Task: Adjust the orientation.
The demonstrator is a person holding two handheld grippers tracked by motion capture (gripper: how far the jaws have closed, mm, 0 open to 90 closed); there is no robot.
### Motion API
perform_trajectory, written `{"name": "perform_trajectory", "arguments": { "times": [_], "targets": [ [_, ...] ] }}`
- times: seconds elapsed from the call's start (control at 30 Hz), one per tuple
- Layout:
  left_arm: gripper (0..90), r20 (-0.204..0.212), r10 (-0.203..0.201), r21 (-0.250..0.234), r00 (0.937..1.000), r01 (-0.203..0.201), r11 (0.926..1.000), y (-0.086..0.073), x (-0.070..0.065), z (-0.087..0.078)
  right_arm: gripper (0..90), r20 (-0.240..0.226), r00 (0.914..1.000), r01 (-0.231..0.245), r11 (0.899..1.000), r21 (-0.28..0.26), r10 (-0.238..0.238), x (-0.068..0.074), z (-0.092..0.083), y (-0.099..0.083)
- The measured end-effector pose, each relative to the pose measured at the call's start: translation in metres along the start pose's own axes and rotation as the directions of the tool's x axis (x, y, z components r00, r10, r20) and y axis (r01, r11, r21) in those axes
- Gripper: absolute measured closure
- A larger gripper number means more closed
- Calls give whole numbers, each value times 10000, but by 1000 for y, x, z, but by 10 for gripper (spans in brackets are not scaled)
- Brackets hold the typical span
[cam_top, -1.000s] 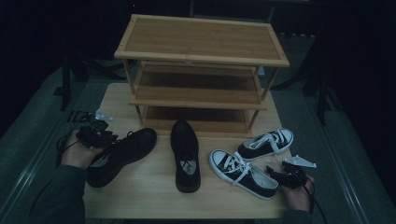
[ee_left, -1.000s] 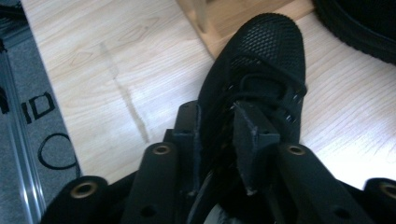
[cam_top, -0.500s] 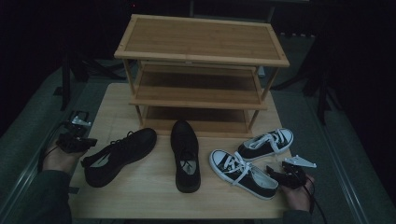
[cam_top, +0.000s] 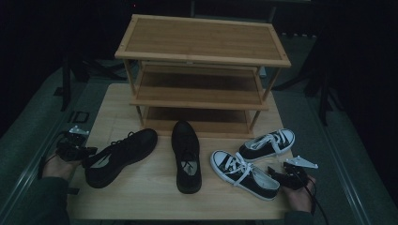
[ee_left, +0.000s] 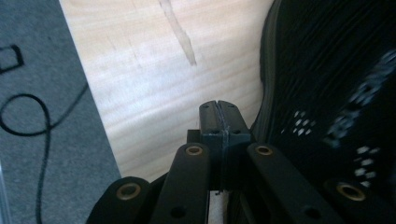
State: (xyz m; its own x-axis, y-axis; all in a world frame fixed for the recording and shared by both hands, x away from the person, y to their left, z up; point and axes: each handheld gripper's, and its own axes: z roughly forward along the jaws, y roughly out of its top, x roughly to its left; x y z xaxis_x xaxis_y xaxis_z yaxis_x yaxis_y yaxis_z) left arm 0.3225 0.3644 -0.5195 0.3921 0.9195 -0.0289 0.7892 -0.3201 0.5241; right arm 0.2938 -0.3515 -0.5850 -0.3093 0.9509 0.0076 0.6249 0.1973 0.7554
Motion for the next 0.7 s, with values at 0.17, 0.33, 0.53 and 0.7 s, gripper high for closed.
{"name": "perform_trajectory", "arguments": {
  "times": [0.17, 0.33, 0.53, 0.7],
  "targets": [
    [900, 569, 397, 268, 9976, -413, 9988, -6, -3, 12, 257, -1, 10000, 2, 10000, -1, -2, 0, 0, 0],
    [900, 711, 559, 185, 9959, -573, 9982, -5, -8, 13, 257, 3, 10000, 4, 10000, -1, -4, 0, 0, 0],
    [900, 1165, 1280, 199, 9849, -1312, 9912, -7, -23, 12, 257, 1, 10000, 11, 10000, -4, -11, 0, 0, 0],
    [900, 1474, 1716, 53, 9741, -1742, 9847, -8, -40, 14, 257, 3, 10000, 8, 10000, -3, -8, 0, 0, 0]
  ]
}}
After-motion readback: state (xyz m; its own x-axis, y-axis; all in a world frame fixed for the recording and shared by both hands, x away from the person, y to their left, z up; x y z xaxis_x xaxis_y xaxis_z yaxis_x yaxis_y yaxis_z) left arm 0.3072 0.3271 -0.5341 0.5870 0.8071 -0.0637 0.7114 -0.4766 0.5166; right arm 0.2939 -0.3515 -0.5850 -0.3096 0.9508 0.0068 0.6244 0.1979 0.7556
